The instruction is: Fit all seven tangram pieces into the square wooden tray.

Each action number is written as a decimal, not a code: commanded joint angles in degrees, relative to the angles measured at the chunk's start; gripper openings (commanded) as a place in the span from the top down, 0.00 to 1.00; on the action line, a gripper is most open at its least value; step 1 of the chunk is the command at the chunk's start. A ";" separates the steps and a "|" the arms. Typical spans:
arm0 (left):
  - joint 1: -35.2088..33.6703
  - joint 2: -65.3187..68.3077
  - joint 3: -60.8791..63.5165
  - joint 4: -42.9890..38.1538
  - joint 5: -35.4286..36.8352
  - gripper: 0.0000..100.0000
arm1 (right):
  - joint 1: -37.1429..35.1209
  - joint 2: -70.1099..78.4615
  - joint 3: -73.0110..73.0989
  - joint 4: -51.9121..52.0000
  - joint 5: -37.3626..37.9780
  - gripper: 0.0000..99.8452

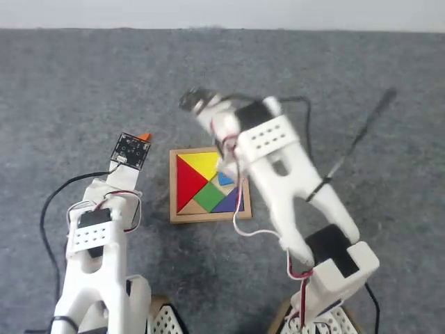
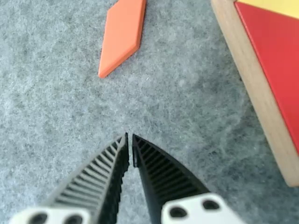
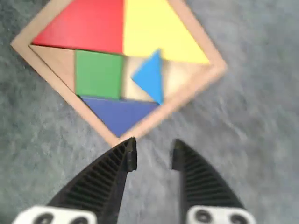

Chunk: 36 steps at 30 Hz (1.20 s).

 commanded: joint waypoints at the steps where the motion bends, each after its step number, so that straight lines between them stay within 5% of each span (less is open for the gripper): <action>1: -0.18 -2.02 -0.48 -1.14 -0.70 0.99 | -3.38 -3.03 6.86 -12.35 0.79 0.77; 10: -0.09 -2.02 -0.48 -1.23 -0.70 0.99 | -4.44 10.77 -1.93 -19.56 -16.70 0.72; 19: -0.09 -1.93 -0.48 -1.23 -0.70 0.99 | -3.12 20.79 -11.69 -15.25 -14.24 0.73; 27: -0.09 -1.93 -0.48 -1.23 -0.70 0.99 | -2.42 21.76 -12.04 -15.52 -14.15 0.93; 36: -0.09 -1.93 -0.48 -1.23 -0.70 0.99 | -0.22 21.23 -12.04 -15.25 -14.15 0.94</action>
